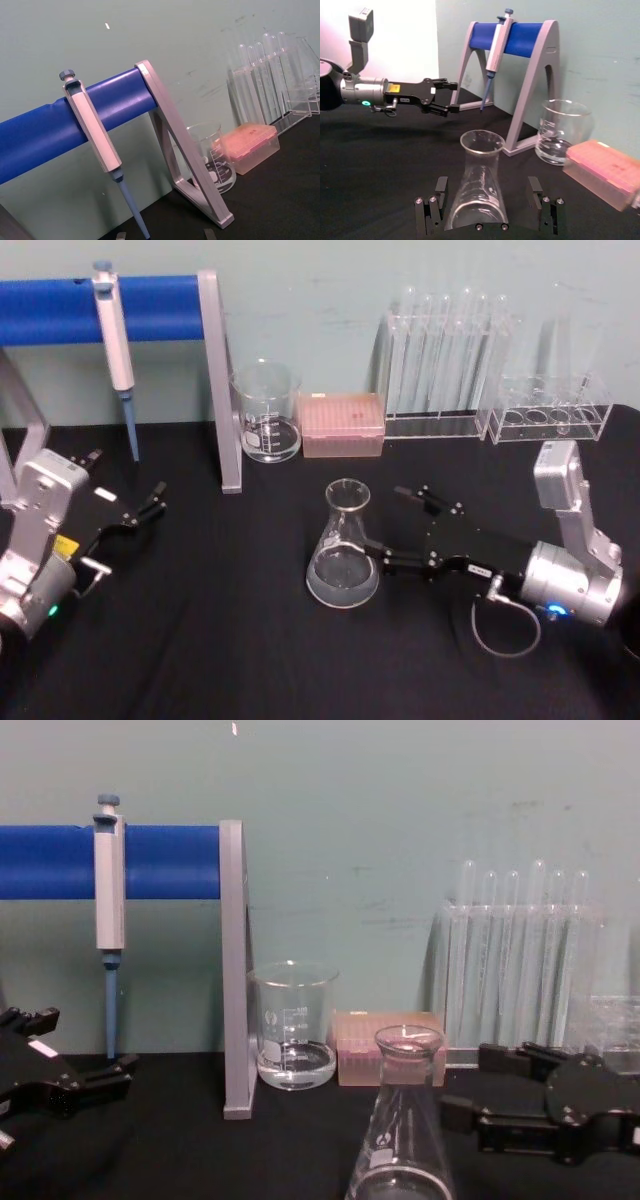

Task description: Grasp the erlenmeyer flask with one hand, shake it three times, then place it back.

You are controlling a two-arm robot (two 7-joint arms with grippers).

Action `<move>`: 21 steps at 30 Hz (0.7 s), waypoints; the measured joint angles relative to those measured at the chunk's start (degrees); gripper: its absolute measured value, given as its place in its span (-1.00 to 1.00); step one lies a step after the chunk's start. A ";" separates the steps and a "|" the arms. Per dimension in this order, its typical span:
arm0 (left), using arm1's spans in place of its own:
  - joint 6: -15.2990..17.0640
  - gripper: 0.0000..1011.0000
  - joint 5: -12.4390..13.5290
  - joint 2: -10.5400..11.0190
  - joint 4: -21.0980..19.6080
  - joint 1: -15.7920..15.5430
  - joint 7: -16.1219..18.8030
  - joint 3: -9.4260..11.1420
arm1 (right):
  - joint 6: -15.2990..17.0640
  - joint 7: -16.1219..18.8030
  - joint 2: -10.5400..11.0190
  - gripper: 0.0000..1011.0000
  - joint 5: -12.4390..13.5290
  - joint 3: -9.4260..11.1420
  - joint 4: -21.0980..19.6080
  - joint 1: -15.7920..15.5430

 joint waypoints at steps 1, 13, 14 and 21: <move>0.00 0.98 0.00 0.00 0.00 0.00 0.00 0.00 | 0.04 0.49 -0.37 0.98 0.21 -0.40 0.67 0.56; 0.00 0.98 0.00 0.00 0.00 0.00 0.00 0.00 | 0.51 2.98 -2.52 0.98 1.35 -2.92 4.59 3.86; 0.00 0.98 0.00 0.00 0.00 0.00 0.00 0.00 | 0.50 3.10 -2.63 0.98 1.40 -3.05 4.79 4.03; 0.00 0.98 0.00 0.00 0.00 0.00 0.00 0.00 | 0.24 3.92 -3.54 0.98 1.74 -3.95 6.31 5.47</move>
